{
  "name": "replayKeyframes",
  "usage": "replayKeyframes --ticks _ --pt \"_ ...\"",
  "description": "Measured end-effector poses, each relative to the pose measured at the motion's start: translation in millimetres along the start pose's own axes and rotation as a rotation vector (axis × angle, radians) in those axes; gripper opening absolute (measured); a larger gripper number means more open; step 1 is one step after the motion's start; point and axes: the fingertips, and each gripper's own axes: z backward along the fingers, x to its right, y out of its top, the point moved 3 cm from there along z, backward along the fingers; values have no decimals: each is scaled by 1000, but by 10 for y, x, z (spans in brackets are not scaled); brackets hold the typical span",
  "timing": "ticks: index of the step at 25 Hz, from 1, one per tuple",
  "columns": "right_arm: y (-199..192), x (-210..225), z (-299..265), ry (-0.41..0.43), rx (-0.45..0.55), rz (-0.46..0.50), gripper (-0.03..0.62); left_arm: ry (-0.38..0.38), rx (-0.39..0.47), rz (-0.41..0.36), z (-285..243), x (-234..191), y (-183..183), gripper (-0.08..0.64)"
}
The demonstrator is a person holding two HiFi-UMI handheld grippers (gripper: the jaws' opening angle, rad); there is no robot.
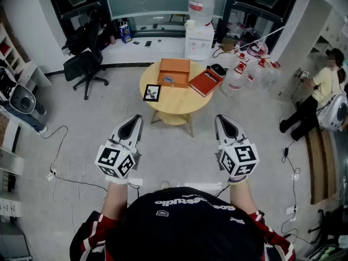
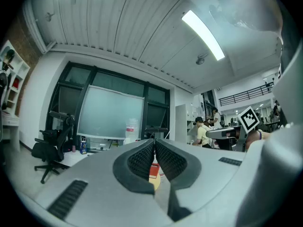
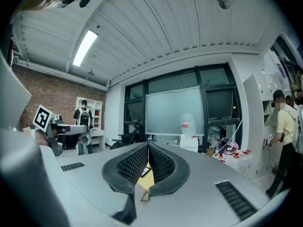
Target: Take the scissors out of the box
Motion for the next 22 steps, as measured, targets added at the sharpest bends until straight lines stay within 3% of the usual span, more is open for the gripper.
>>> replayKeyframes --ticks 22 --pt "-66 -31 320 -21 5 -6 32 -17 1 3 183 262 4 26"
